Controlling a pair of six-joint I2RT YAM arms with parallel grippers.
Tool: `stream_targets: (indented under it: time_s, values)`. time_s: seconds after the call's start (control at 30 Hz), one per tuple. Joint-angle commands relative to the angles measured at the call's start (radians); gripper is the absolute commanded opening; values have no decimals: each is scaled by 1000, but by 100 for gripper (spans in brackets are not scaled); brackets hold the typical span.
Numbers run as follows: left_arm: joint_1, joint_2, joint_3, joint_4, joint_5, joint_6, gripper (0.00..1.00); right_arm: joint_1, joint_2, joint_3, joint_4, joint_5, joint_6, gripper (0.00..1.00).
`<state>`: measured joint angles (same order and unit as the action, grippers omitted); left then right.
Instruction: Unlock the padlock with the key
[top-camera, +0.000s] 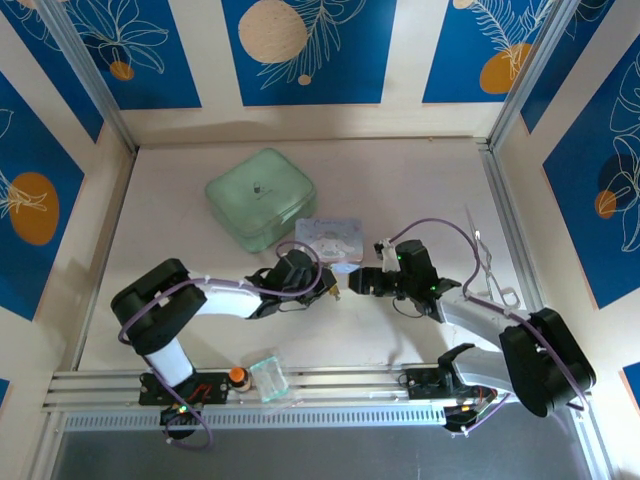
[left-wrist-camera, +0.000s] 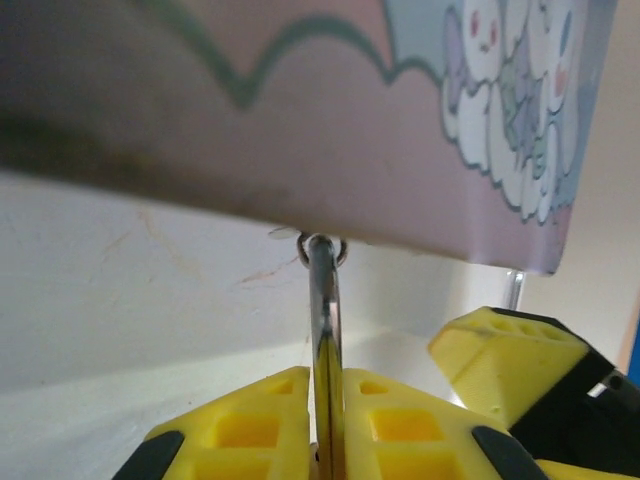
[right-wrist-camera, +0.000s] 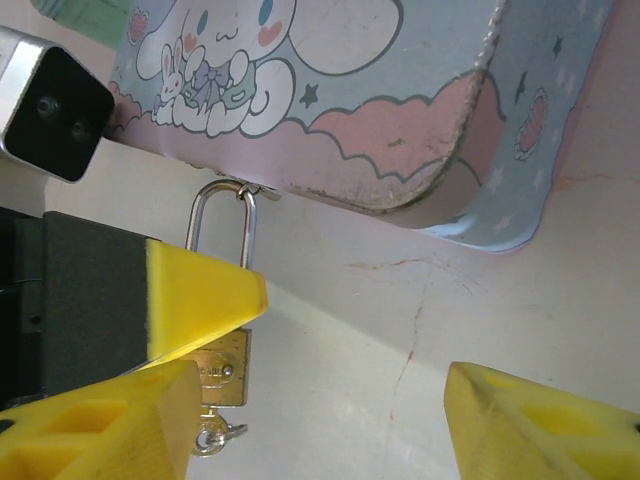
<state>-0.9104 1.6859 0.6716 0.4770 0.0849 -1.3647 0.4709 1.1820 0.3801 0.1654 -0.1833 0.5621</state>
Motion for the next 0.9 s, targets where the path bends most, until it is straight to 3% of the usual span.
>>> stream_targets:
  time_s: [0.0, 0.17, 0.37, 0.67, 0.87]
  values:
    - [-7, 47, 42, -90, 18, 92, 0, 37, -47, 39, -54, 68, 5, 68]
    - [-8, 103, 89, -216, 30, 201, 0, 108, -58, 107, -134, 179, -21, 67]
    - [-15, 107, 132, -411, -61, 321, 1, 152, -11, 142, -151, 254, 6, 65]
    - [-15, 82, 117, -513, -132, 386, 7, 54, -21, 240, -258, 283, 13, 65]
    - [-17, 82, 126, -516, -153, 436, 14, -12, 103, 320, -291, 239, 13, 65]
